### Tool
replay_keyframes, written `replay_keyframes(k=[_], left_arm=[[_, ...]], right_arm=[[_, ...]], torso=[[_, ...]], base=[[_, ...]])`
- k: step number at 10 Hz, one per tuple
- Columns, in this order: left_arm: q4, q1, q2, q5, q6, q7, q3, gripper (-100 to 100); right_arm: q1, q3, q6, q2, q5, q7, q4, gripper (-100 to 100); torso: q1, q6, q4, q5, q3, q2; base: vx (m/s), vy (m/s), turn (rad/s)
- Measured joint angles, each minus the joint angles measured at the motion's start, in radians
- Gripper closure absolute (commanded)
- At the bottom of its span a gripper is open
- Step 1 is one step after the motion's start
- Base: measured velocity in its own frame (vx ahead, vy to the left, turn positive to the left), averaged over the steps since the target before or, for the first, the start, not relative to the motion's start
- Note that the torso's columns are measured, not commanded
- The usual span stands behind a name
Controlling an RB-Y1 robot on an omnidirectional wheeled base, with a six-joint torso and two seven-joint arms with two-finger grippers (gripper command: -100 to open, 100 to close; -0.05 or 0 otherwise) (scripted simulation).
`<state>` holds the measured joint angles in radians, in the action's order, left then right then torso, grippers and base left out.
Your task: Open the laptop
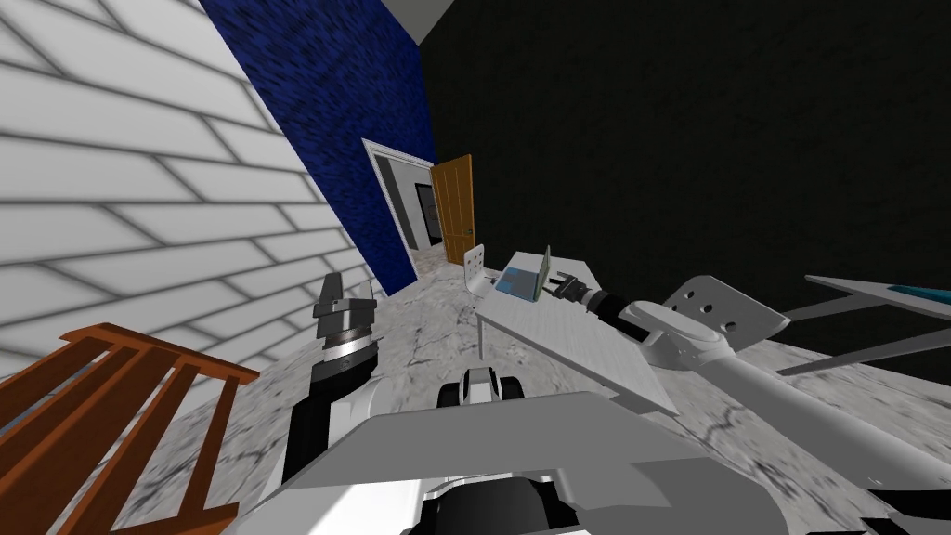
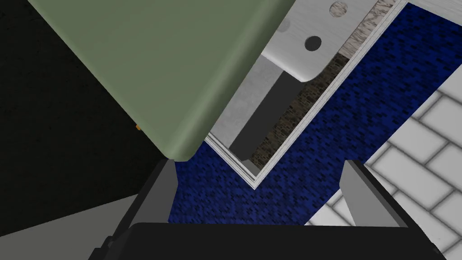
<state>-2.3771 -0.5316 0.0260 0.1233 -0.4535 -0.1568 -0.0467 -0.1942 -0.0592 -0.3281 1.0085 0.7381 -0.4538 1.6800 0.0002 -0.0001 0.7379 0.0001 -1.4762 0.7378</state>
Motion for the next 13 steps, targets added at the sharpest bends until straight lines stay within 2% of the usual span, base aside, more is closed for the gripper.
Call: replay_keyframes(k=[2,3,5,6,7,8,9,13], left_arm=[[0.000,0.000,0.000,0.000,0.000,0.000,0.000,0],[0.000,0.000,0.000,0.000,0.000,0.000,0.000,0],[0.000,0.000,0.000,0.000,0.000,0.000,0.000,0],[0.000,0.000,0.000,0.000,0.000,0.000,0.000,0],[0.000,0.000,0.000,0.000,0.000,0.000,0.000,0],[0.000,0.000,0.000,0.000,0.000,0.000,0.000,0],[0.000,0.000,0.000,0.000,0.000,0.000,0.000,0],[0.000,0.000,0.000,0.000,0.000,0.000,0.000,0]], right_arm=[[0.023,0.002,0.018,0.060,0.041,-0.019,-0.026,-100],[0.032,0.006,0.025,0.076,0.062,-0.034,-0.038,-100],[0.034,-0.011,0.025,0.122,0.090,-0.057,-0.058,-100],[0.034,-0.012,0.026,0.125,0.092,-0.058,-0.059,-100],[0.034,-0.012,0.026,0.125,0.092,-0.058,-0.059,100],[0.035,-0.014,0.027,0.125,0.092,-0.058,-0.060,100],[0.025,-0.017,0.026,0.147,0.094,-0.053,-0.060,100],[-0.030,-0.014,0.000,0.266,0.120,-0.030,-0.062,100]], torso=[[-0.001,0.000,0.000,0.000,0.001,0.001],[-0.001,0.000,0.000,0.000,0.001,0.001],[0.000,0.000,0.000,0.000,0.000,0.001],[-0.001,0.000,0.000,-0.001,0.001,0.001],[-0.001,0.000,0.001,-0.001,0.001,0.002],[0.000,-0.001,0.000,-0.001,0.001,0.001],[0.004,-0.002,-0.002,0.000,-0.001,-0.002],[0.002,-0.005,-0.003,-0.001,-0.003,-0.006]], base=[[0.047,0.038,0.040],[0.041,0.036,0.033],[0.031,0.021,0.018],[0.000,0.000,0.000],[0.004,-0.002,-0.011],[0.035,0.055,-0.064],[0.097,0.124,-0.058],[0.119,0.159,-0.064]])
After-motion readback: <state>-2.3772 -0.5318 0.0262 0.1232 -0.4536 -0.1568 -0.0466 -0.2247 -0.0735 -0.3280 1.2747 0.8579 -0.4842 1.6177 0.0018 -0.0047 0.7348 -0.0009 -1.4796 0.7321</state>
